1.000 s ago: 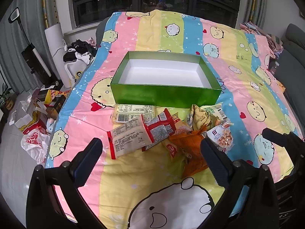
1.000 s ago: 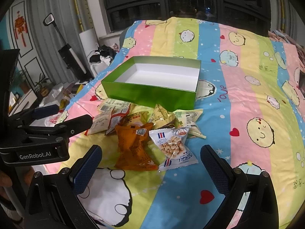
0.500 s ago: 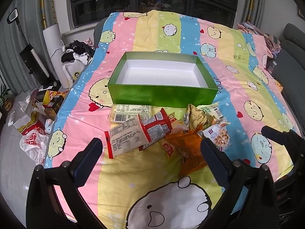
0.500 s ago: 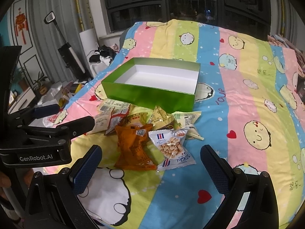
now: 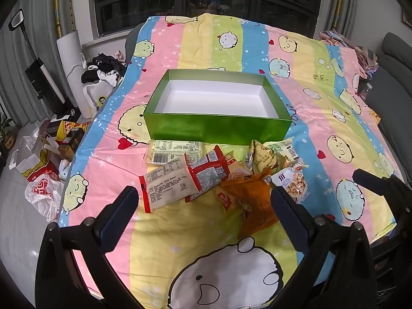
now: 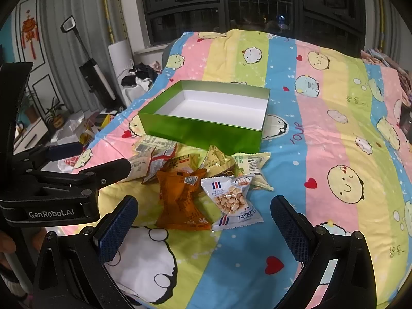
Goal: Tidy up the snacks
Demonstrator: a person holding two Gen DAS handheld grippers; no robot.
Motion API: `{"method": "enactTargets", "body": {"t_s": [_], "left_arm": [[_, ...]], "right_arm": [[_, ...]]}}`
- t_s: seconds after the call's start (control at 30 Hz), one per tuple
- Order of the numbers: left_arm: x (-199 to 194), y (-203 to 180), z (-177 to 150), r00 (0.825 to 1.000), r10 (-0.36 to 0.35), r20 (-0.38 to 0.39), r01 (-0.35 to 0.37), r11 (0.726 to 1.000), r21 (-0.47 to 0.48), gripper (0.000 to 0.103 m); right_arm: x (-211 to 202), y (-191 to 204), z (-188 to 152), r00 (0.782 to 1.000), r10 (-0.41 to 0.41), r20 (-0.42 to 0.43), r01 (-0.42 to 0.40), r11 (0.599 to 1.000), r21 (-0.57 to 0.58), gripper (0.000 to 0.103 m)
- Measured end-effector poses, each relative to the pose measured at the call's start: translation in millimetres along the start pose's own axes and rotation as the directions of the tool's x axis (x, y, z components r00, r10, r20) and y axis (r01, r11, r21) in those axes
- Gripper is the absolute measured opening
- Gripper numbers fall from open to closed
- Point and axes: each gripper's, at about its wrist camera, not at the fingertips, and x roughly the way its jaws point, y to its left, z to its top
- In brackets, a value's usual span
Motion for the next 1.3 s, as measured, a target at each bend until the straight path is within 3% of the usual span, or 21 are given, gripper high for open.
{"method": "enactTargets", "body": {"t_s": [0.47, 1.03, 1.3], "left_arm": [[3, -2, -3, 0.999, -0.026, -0.021, 0.026, 1.0, -0.002, 0.103], [20, 0, -11, 0.988, -0.129, -0.087, 0.125, 0.991, -0.047, 0.103], [42, 1, -28, 0.968, -0.188, -0.166, 0.182, 0.982, -0.05, 0.103]], "right_arm": [[0, -1, -3, 1.0, 0.002, -0.006, -0.002, 1.0, 0.003, 0.102], [15, -3, -9, 0.998, 0.012, -0.057, -0.011, 1.0, 0.014, 0.103], [37, -7, -26, 0.987, 0.114, -0.115, -0.109, 0.993, 0.045, 0.103]]}}
